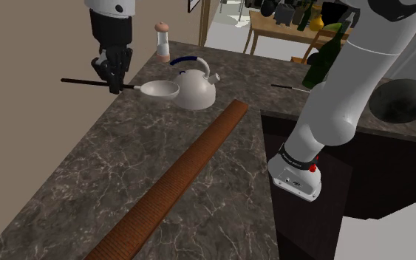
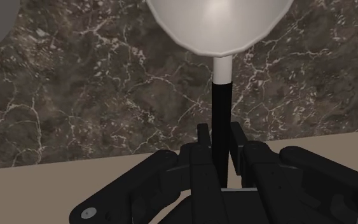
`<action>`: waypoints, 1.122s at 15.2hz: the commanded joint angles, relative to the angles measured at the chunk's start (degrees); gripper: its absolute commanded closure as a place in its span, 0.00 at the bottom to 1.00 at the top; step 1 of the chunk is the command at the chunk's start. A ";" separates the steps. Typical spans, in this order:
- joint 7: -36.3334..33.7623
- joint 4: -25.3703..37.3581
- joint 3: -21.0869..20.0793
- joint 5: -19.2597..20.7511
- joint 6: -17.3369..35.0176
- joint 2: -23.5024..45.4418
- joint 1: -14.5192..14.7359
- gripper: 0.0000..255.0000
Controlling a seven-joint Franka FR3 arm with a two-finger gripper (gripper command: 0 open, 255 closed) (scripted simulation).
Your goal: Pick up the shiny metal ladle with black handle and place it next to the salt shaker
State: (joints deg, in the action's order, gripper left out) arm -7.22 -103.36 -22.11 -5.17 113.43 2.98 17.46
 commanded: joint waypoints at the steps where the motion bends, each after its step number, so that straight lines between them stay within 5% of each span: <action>1: -0.16 1.42 -0.01 0.02 -1.54 -0.11 0.01 1.00; 13: -1.09 10.86 -0.05 0.44 -10.53 0.33 0.07 1.00; 17: 4.74 8.87 2.57 -1.05 -10.89 -1.55 -2.98 1.00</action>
State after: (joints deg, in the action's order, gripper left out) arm -3.86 -93.98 -20.13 -5.86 102.64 1.92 15.16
